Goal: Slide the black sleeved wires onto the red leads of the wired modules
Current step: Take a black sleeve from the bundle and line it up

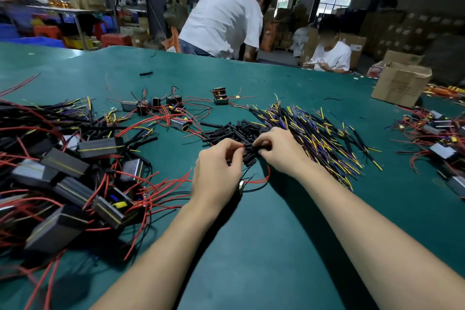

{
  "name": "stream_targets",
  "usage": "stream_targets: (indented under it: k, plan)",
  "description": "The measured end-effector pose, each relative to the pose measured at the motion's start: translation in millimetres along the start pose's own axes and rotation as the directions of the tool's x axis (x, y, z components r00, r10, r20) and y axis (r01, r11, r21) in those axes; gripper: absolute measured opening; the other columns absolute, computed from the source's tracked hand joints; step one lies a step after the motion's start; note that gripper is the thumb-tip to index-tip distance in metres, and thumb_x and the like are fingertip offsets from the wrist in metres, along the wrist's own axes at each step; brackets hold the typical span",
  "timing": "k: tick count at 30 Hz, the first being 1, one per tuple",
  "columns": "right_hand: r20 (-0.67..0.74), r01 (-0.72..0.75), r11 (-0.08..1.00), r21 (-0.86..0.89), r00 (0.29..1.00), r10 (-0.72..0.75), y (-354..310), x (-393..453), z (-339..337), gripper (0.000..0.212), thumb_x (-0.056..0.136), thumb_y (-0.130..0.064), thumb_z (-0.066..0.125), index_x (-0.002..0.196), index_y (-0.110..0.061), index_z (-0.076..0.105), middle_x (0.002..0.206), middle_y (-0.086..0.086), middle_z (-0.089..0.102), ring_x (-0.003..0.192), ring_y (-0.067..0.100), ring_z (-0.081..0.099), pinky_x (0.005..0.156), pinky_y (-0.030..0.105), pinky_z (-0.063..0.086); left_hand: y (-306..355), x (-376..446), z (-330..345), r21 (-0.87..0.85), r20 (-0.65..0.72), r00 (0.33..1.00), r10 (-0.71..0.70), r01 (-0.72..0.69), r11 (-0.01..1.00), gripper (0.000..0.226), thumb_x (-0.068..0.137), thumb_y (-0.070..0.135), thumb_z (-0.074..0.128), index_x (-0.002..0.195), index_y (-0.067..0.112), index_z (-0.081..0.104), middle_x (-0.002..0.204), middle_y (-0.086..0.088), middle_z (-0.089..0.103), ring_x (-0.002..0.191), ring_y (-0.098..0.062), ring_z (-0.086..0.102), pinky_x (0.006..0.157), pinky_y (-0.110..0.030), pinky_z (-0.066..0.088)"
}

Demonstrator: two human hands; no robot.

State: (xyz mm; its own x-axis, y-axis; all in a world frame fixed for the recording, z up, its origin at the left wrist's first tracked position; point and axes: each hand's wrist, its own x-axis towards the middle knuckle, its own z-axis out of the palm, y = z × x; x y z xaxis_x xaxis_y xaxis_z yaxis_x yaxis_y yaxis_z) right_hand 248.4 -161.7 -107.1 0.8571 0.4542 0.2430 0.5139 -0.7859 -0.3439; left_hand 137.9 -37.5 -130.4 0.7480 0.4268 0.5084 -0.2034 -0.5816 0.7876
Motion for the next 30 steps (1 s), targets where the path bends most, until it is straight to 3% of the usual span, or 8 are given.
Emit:
stream_targets:
  k: [5, 10, 13, 16, 18, 20, 24, 30]
  plan:
    - [0.042, 0.104, 0.983, -0.152, 0.994, -0.099, 1, 5, 2, 0.022, 0.087, -0.022, 0.057, 0.107, -0.027, 0.066, 0.11, 0.0, 0.048, 0.109, 0.021, 0.051, 0.074, 0.027, 0.035, 1, 4, -1, -0.091, 0.082, 0.991, -0.104, 0.111, 0.99, 0.013, 0.091, 0.02, 0.06, 0.083, 0.02, 0.07, 0.065, 0.004, 0.067, 0.056, -0.016, 0.064, 0.056, -0.026, 0.05]
    - [0.051, 0.214, 0.959, -0.186, 0.977, -0.208, 0, 9, 2, 0.01, 0.086, -0.024, 0.065, 0.095, -0.02, 0.063, 0.103, -0.001, 0.048, 0.102, 0.02, 0.051, 0.071, 0.028, 0.035, 5, 17, -19, -0.437, 0.335, 0.892, -0.304, 0.433, 0.789, 0.015, 0.093, 0.015, 0.057, 0.085, 0.01, 0.069, 0.07, -0.004, 0.072, 0.058, -0.013, 0.068, 0.053, -0.017, 0.049]
    - [-0.047, 0.191, 0.981, 0.019, 0.981, -0.19, 0, 9, 0, 0.009, 0.082, -0.02, 0.072, 0.087, -0.015, 0.067, 0.086, -0.001, 0.052, 0.082, 0.017, 0.051, 0.069, 0.026, 0.038, 3, 20, -25, -0.56, 0.419, 0.835, -0.356, 0.546, 0.623, 0.012, 0.093, 0.011, 0.056, 0.09, 0.005, 0.066, 0.072, -0.007, 0.072, 0.061, -0.013, 0.069, 0.056, -0.016, 0.05]
    - [-0.196, 0.064, 0.927, 0.368, 0.981, 0.01, -1, -1, -7, 0.004, 0.084, -0.013, 0.07, 0.084, -0.012, 0.066, 0.069, -0.002, 0.057, 0.063, 0.011, 0.049, 0.06, 0.011, 0.036, 2, 20, -27, -0.569, 0.443, 0.82, -0.362, 0.569, 0.594, 0.012, 0.092, 0.012, 0.057, 0.092, 0.005, 0.066, 0.075, -0.007, 0.072, 0.065, -0.014, 0.07, 0.059, -0.016, 0.051]
    - [-0.195, -0.016, 0.767, 0.642, 0.964, 0.183, -4, -12, -13, 0.002, 0.088, -0.009, 0.065, 0.087, -0.01, 0.064, 0.07, 0.001, 0.06, 0.059, 0.008, 0.052, 0.06, 0.015, 0.041, 2, 19, -27, -0.569, 0.438, 0.831, -0.342, 0.551, 0.61, 0.01, 0.091, 0.012, 0.06, 0.09, 0.004, 0.067, 0.073, -0.007, 0.071, 0.064, -0.013, 0.069, 0.053, -0.012, 0.048]
    - [-0.098, -0.058, 0.466, 0.883, 0.948, 0.303, -9, -29, -19, 0.004, 0.091, -0.005, 0.06, 0.087, -0.007, 0.062, 0.07, 0.002, 0.061, 0.056, 0.007, 0.056, 0.054, 0.017, 0.045, 2, 18, -28, -0.545, 0.417, 0.859, -0.296, 0.497, 0.675, 0.009, 0.089, 0.013, 0.063, 0.088, 0.005, 0.068, 0.072, -0.005, 0.07, 0.062, -0.01, 0.066, 0.055, -0.012, 0.045]
    - [0.066, -0.065, -0.013, 0.998, 0.932, 0.357, -21, -71, -18, 0.008, 0.092, -0.007, 0.059, 0.085, -0.009, 0.058, 0.067, 0.0, 0.065, 0.057, 0.009, 0.06, 0.052, 0.015, 0.048, 7, 12, -23, -0.436, 0.366, 0.921, -0.134, 0.296, 0.85, 0.006, 0.088, 0.011, 0.066, 0.084, 0.011, 0.071, 0.07, -0.001, 0.07, 0.063, -0.008, 0.062, 0.066, -0.017, 0.048]
    - [0.072, -0.011, -0.142, 0.99, 0.899, 0.431, -23, -86, -20, 0.012, 0.092, -0.009, 0.059, 0.081, -0.01, 0.054, 0.068, 0.003, 0.064, 0.058, 0.01, 0.061, 0.053, 0.016, 0.049, 14, 5, -15, -0.307, 0.39, 0.921, -0.008, 0.138, 0.942, 0.008, 0.087, 0.008, 0.067, 0.092, 0.009, 0.073, 0.074, -0.003, 0.07, 0.065, -0.007, 0.06, 0.069, -0.02, 0.049]
